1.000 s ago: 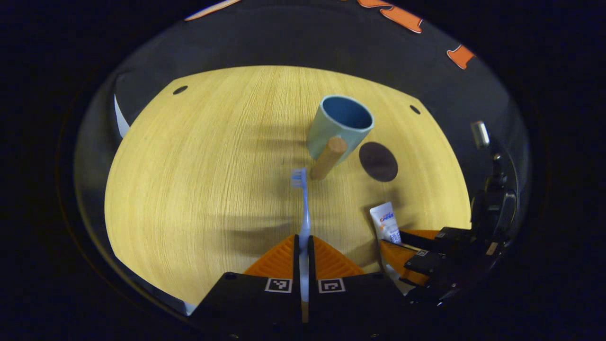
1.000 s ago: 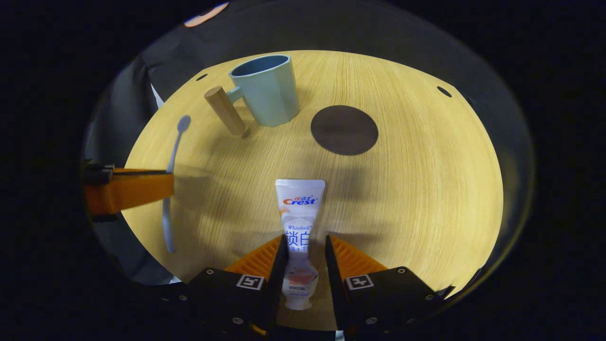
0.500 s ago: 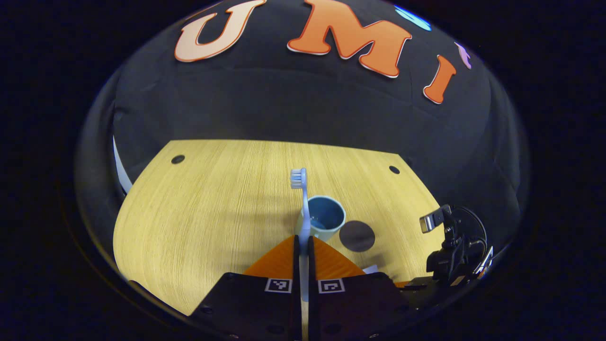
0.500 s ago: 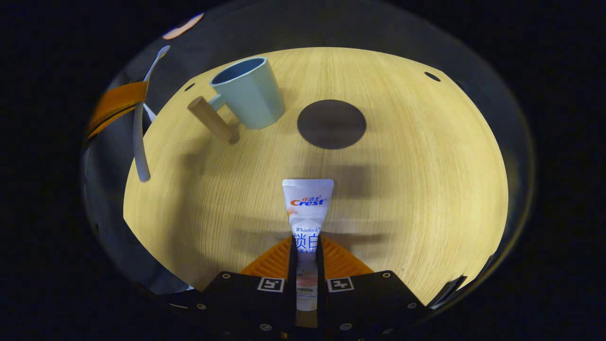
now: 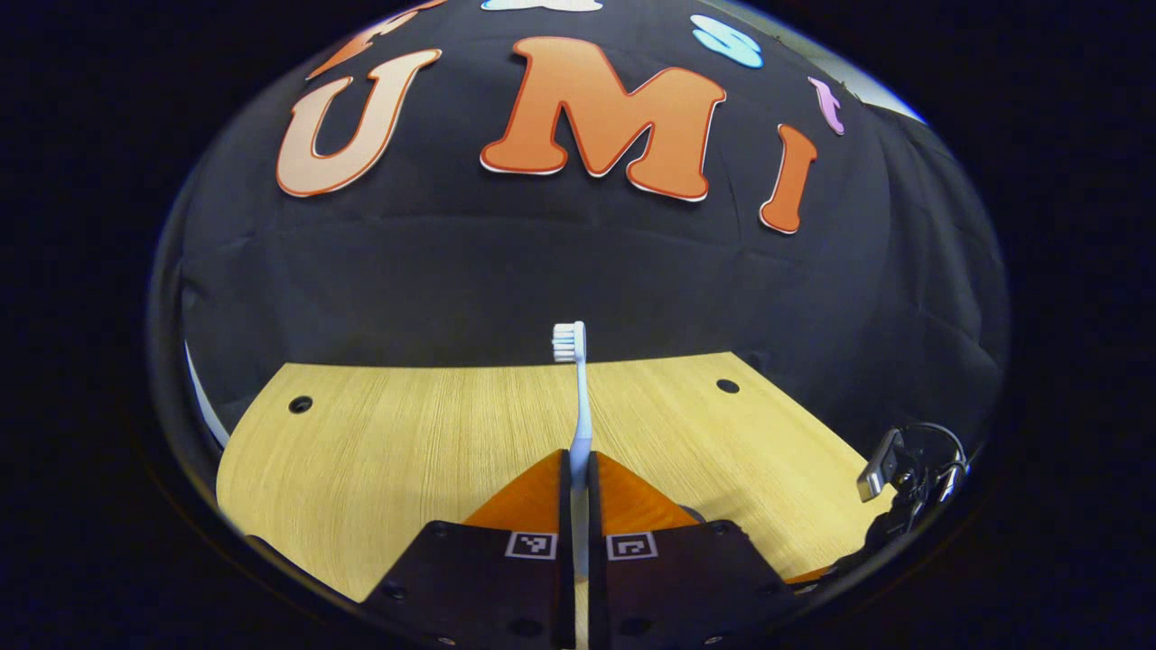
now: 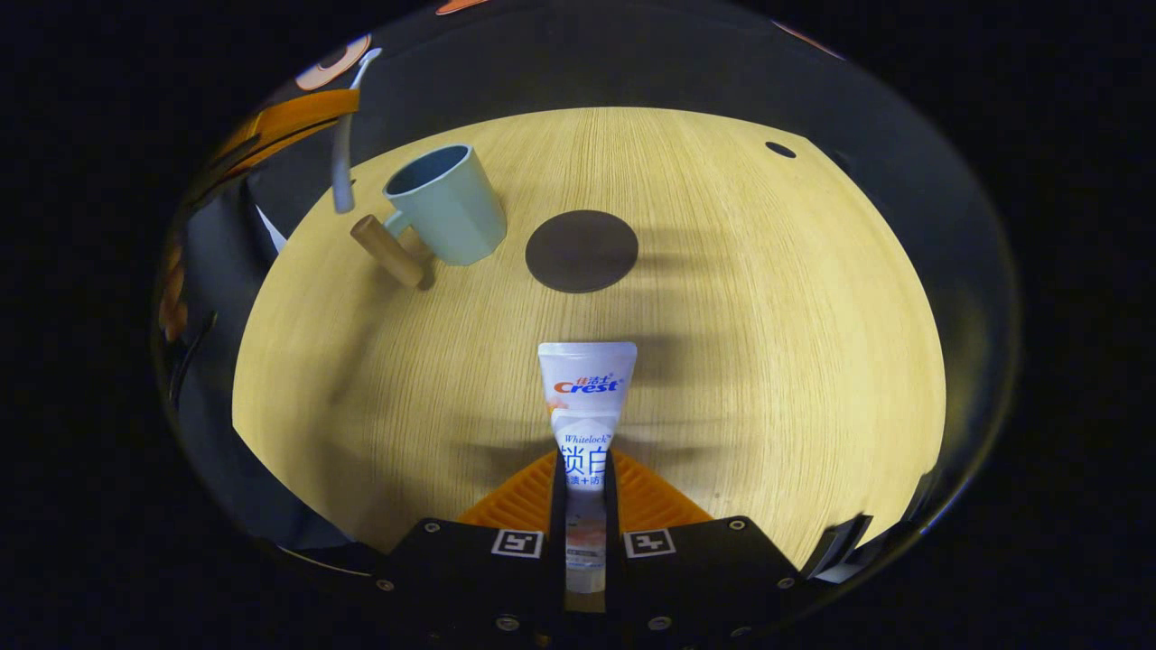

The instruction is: Put the toothbrush and toothpaste on the desktop into the cup, then pick up the cup and place it on the coaster on the desktop.

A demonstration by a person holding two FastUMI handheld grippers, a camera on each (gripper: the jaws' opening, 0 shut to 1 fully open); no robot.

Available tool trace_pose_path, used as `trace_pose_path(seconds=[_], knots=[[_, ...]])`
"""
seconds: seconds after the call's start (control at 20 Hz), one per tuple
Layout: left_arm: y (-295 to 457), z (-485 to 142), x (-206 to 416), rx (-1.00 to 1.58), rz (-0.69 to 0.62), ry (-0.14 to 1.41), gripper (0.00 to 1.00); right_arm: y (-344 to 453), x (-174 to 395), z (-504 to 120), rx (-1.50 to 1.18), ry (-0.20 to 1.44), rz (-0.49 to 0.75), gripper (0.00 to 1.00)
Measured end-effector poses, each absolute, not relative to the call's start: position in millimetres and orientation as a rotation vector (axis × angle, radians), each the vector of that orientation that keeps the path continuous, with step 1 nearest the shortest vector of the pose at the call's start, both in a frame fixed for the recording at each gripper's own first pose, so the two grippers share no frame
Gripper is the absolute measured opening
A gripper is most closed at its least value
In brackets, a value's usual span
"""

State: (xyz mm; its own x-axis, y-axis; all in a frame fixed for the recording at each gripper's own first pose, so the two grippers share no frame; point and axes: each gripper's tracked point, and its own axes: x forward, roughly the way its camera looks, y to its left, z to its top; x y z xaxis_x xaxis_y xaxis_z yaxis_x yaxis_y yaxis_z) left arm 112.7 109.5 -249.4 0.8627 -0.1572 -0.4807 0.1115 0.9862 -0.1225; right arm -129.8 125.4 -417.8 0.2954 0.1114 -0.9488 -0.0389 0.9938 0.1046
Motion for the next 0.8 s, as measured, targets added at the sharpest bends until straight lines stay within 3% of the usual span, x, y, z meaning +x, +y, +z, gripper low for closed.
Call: trace_pose_path(seconds=[0.4, 0.8], knots=[[97, -269, 145, -0.042, -0.179, 0.380, 0.05, 121, -119, -399, 0.090, 1.199, 0.069, 0.18], [92, -327, 144, 0.009, -0.175, 0.465, 0.05, 123, -116, -401, 0.126, 1.132, 0.062, 0.18]])
